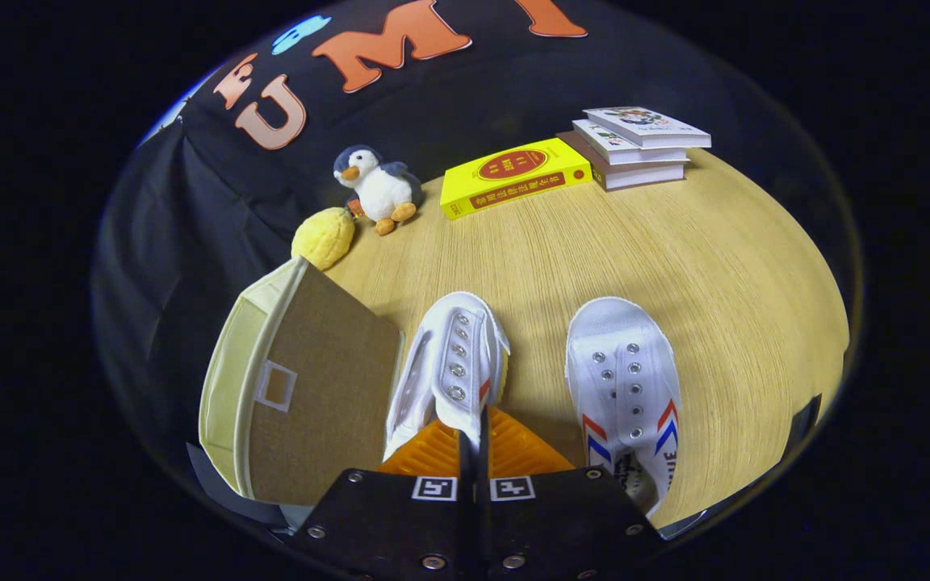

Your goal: Open the storage box then place both shoes into the box .Put the left shoe in first, then the right shoe, with the right side of both shoes facing outward in a uniform manner.

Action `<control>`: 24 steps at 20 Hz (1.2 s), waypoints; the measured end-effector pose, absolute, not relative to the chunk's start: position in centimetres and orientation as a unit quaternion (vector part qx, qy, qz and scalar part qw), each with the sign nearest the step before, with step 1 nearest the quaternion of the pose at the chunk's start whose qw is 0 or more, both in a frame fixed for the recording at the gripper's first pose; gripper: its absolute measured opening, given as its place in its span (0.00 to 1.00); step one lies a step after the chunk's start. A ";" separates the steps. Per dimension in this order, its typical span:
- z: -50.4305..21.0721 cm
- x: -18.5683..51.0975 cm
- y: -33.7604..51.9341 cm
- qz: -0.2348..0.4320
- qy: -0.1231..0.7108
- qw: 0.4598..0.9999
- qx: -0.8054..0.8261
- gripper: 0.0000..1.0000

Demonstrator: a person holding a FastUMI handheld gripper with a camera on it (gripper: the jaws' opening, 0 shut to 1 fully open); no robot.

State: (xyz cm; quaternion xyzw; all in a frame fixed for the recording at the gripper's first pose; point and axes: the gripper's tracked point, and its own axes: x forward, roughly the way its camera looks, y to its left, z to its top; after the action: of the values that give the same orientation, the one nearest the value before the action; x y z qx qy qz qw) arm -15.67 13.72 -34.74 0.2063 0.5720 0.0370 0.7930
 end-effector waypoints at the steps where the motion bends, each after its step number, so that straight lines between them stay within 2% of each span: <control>1: -33.9 -14.9 13.8 0.035 0.561 0.799 0.212 0.00; 5: -30.7 -12.4 14.4 0.050 0.526 0.821 0.215 0.01; 11: -32.3 -13.9 14.6 0.050 0.535 0.822 0.188 0.00; 15: -30.6 -12.6 14.8 0.057 0.519 0.830 0.198 0.00; 24: -21.6 -8.4 16.6 0.085 0.447 0.862 0.221 0.00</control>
State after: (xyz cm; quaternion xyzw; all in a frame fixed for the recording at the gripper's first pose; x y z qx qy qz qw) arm -8.40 16.64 -21.60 0.2214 0.4475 0.0847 0.8623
